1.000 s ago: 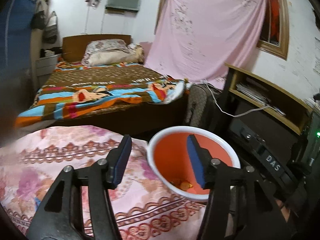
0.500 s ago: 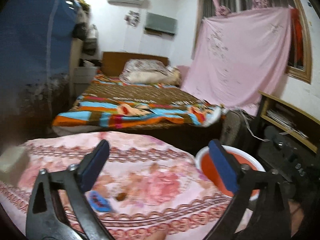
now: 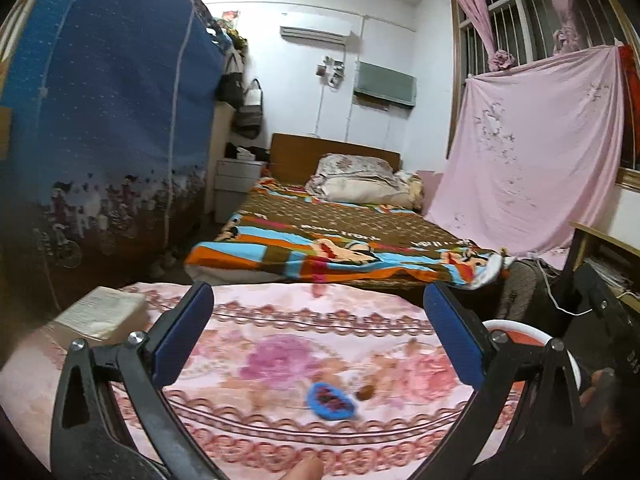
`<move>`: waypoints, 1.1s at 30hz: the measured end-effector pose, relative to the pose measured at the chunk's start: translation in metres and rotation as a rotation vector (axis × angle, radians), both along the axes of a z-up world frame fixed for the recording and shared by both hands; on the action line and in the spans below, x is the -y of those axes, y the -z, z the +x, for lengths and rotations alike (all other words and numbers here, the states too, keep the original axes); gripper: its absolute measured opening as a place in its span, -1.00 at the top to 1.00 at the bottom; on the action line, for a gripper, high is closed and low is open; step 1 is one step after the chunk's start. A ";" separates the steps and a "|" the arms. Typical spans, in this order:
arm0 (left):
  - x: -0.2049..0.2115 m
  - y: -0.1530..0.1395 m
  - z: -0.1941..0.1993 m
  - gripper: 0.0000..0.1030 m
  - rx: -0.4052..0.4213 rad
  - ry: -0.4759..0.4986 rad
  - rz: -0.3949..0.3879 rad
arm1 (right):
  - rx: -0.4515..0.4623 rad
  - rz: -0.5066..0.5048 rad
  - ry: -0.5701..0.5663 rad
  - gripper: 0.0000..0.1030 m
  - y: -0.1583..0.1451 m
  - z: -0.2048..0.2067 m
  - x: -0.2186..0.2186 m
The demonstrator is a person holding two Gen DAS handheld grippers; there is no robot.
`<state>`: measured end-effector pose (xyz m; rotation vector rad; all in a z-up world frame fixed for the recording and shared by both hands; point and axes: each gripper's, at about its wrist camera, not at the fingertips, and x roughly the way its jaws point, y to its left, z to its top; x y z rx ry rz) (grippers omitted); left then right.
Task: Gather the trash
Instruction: 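Move both open tools back toward the blue lid on the bedspread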
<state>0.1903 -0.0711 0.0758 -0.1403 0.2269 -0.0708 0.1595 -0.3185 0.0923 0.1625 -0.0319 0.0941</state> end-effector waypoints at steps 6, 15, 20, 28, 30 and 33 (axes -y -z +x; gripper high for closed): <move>-0.019 0.004 -0.011 -0.78 0.040 -0.035 0.017 | 0.006 -0.066 -0.069 -1.00 0.000 0.003 -0.030; -0.031 0.014 -0.018 -0.78 0.053 -0.058 0.060 | -0.014 -0.179 -0.185 -1.00 0.006 0.012 -0.063; -0.039 0.017 -0.016 -0.78 0.019 -0.044 0.016 | -0.101 -0.187 -0.238 -0.91 0.011 0.029 -0.067; -0.036 0.025 -0.001 -0.68 -0.083 0.033 0.023 | -0.308 -0.203 -0.305 -0.40 0.026 0.063 -0.076; -0.033 0.029 0.006 -0.60 -0.125 0.062 0.031 | -0.358 -0.217 -0.317 -0.31 0.031 0.071 -0.081; -0.028 0.035 0.015 -0.46 -0.186 0.105 0.036 | -0.412 -0.222 -0.320 -0.18 0.036 0.078 -0.083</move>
